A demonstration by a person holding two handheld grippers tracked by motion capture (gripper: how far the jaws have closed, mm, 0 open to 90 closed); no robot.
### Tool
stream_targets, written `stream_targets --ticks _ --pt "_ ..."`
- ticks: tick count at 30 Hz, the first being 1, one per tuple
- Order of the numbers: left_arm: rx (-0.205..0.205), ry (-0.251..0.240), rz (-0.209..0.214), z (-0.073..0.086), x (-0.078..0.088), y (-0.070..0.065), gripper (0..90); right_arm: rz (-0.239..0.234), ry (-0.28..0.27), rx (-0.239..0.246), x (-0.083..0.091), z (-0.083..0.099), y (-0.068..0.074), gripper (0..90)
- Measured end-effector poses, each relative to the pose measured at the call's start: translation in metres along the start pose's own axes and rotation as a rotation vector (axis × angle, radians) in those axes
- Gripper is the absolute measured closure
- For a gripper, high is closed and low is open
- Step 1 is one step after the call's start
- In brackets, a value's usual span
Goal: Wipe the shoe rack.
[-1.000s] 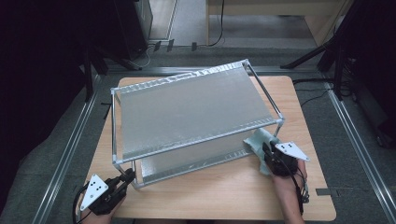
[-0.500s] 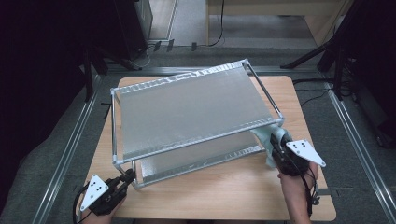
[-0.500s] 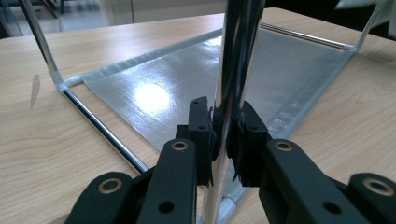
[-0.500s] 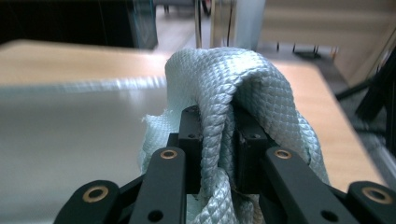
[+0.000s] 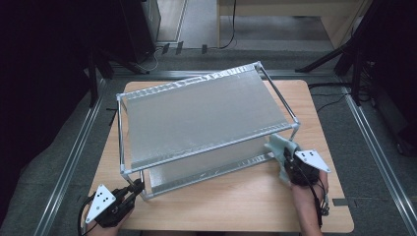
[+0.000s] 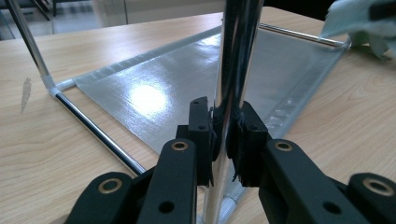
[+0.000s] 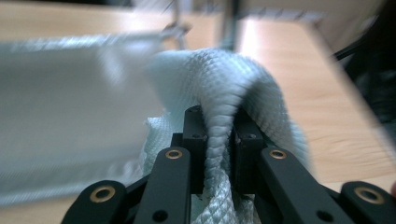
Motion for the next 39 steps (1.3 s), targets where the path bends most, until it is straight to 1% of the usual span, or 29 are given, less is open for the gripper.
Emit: stream_targets --ticks 2,3,4,6,7,8,10,12,14,15,16,17,18,19,20,21,23,24,25,27,29,31,33,35,38,39 --pt "-0.001 0.002 -0.005 0.0 0.0 -0.001 79.9 0.033 -0.053 0.001 0.011 -0.012 -0.003 80.2" --pt "0.0 0.002 -0.007 0.0 0.0 -0.001 79.8 0.045 -0.09 0.003 0.018 -0.021 -0.004 80.2" --pt "0.004 0.002 -0.01 0.0 0.0 -0.001 79.7 0.048 -0.109 0.007 0.023 -0.027 -0.004 80.2" --pt "0.013 -0.002 -0.012 -0.001 0.0 -0.001 78.5 0.045 -0.166 0.016 0.034 -0.044 -0.005 80.2" --pt "0.02 -0.007 -0.012 -0.001 0.0 -0.001 75.9 0.043 -0.194 0.024 0.039 -0.052 -0.005 80.1" --pt "0.026 -0.015 -0.012 -0.002 -0.001 -0.002 74.6 0.037 -0.219 0.031 0.044 -0.06 -0.003 80.1" --pt "0.014 -0.015 -0.01 -0.002 -0.001 -0.003 74.8 0.001 -0.273 0.051 0.053 -0.078 0.002 79.9" --pt "0.003 -0.013 -0.015 -0.002 -0.001 -0.004 77.5 -0.031 -0.311 0.073 0.056 -0.093 0.008 79.6" --pt "-0.002 -0.013 -0.016 -0.002 -0.001 -0.004 79.5 -0.059 -0.336 0.096 0.054 -0.104 0.014 79.2" --pt "-0.005 -0.013 -0.014 -0.002 -0.002 -0.005 79.7 -0.077 -0.334 0.111 0.05 -0.109 0.019 78.9" --pt "-0.007 -0.012 -0.008 -0.002 -0.002 -0.005 79.7 -0.101 -0.318 0.128 0.044 -0.112 0.023 78.3" --pt "-0.007 -0.011 -0.004 -0.002 -0.002 -0.006 79.7 -0.135 -0.266 0.147 0.032 -0.113 0.028 77.5" --pt "-0.01 -0.01 -0.003 -0.002 -0.002 -0.007 79.8 -0.146 -0.231 0.15 0.024 -0.112 0.032 77.5" --pt "-0.016 -0.009 -0.002 -0.002 -0.002 -0.008 80.0 -0.151 -0.213 0.14 0.018 -0.109 0.035 77.7" --pt "-0.018 -0.009 -0.002 -0.002 -0.002 -0.009 80.1 -0.16 -0.209 0.126 0.014 -0.106 0.038 78.1" --pt "-0.019 -0.008 -0.001 -0.002 -0.002 -0.009 80.3 -0.166 -0.216 0.112 0.013 -0.105 0.041 78.3" --pt "-0.025 -0.008 0.007 -0.002 -0.003 -0.011 80.6 -0.189 -0.219 0.079 0.014 -0.104 0.044 78.6" --pt "-0.028 -0.007 0.015 -0.002 -0.003 -0.012 80.7 -0.212 -0.22 0.066 0.015 -0.103 0.046 78.7" --pt "-0.031 -0.007 0.022 -0.002 -0.004 -0.014 80.8 -0.222 -0.221 0.069 0.016 -0.102 0.049 78.7" --pt "-0.046 -0.006 0.049 -0.002 -0.006 -0.021 80.9 -0.248 -0.217 0.078 0.018 -0.103 0.055 78.7" --pt "-0.067 -0.003 0.086 -0.003 -0.01 -0.033 81.1 -0.274 -0.211 0.084 0.021 -0.103 0.062 78.6" --pt "-0.073 -0.006 0.11 -0.003 -0.015 -0.044 81.2 -0.307 -0.207 0.093 0.025 -0.102 0.073 78.6" --pt "-0.08 -0.008 0.128 -0.003 -0.019 -0.055 81.3 -0.341 -0.208 0.103 0.028 -0.101 0.083 78.6" --pt "-0.077 -0.011 0.145 -0.002 -0.021 -0.063 81.3 -0.376 -0.209 0.108 0.033 -0.1 0.093 78.6" --pt "-0.076 -0.017 0.157 -0.002 -0.024 -0.072 81.3 -0.418 -0.218 0.133 0.041 -0.097 0.11 78.6" --pt "-0.073 -0.02 0.161 -0.002 -0.025 -0.075 81.3 -0.442 -0.218 0.132 0.045 -0.096 0.118 78.6"
Point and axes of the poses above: each handheld gripper's, and its own axes: x roughly backward along the jaws, z roughly out of its underside, y roughly to its left, the point moved 1 cm from there along -x, roughly forward along the jaws, and after that the axes turned 9 degrees about -y, right-handed, at the moved point
